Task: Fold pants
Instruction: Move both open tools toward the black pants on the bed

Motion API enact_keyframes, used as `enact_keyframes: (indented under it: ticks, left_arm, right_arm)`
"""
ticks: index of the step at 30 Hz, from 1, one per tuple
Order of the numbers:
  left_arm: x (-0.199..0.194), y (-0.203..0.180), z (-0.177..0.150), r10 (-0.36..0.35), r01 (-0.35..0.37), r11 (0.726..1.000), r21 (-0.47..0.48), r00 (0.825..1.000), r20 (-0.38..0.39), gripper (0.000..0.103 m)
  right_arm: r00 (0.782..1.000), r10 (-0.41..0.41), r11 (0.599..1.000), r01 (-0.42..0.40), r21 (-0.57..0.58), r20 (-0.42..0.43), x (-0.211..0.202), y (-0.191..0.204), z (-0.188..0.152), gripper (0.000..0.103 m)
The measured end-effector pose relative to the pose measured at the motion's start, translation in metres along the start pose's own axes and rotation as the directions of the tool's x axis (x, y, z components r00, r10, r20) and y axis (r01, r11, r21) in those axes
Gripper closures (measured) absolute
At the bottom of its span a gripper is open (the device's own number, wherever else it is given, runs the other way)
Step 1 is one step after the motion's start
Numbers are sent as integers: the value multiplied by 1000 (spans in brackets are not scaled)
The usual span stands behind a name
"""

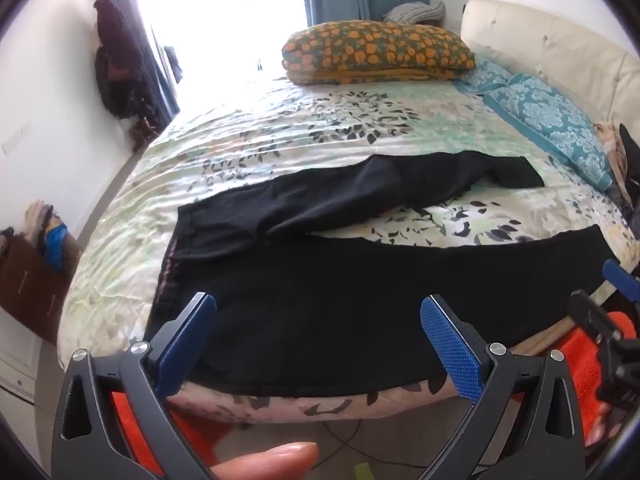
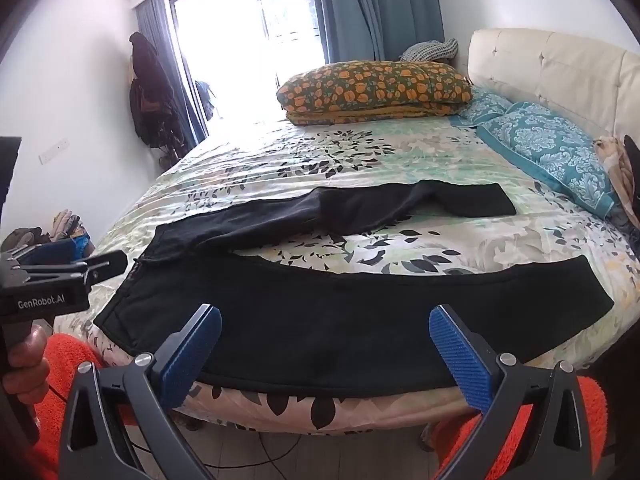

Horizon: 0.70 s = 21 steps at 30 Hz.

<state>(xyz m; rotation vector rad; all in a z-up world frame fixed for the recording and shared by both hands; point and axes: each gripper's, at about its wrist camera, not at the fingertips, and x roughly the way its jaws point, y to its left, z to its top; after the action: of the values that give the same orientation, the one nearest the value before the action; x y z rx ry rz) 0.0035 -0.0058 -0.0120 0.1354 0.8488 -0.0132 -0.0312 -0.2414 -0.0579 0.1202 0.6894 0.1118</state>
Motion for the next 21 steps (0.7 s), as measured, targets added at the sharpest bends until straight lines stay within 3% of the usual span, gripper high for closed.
enact_keyframes:
  ticks: [2,5,8,12,16,19,21]
  left_arm:
    - [4,1,0,-2,2,1000,-12,1000,-9,1]
    - [13,3,-2,1,-2,1000,-17,1000,-28,1]
    - [27,4,-4,3,-5,1000,-24,998,-61,1]
    - [47,4,-4,20,-23,999,-29,994,-110,1]
    - [65,2,-2,42,-47,999,-26,988,-149,1]
    - [79,0,-1,48,-54,998,-27,982,-182,1]
    - [88,-4,0,54,-59,998,-20,979,-199,1]
  right_arm:
    - [998,41,999,-41,15,48,7,-24,17,0]
    - [996,25,991,-37,126,90,36,-96,53,0]
    - [1000,13,943,-19,331,21,93,-198,81,0]
    - [984,-56,848,136,513,-168,186,-330,102,0]
    - [978,-21,761,151,631,-208,251,-415,115,0]
    - [967,-30,784,180,595,-253,289,-431,129,0]
    - [926,-40,824,244,512,-376,322,-427,130,1]
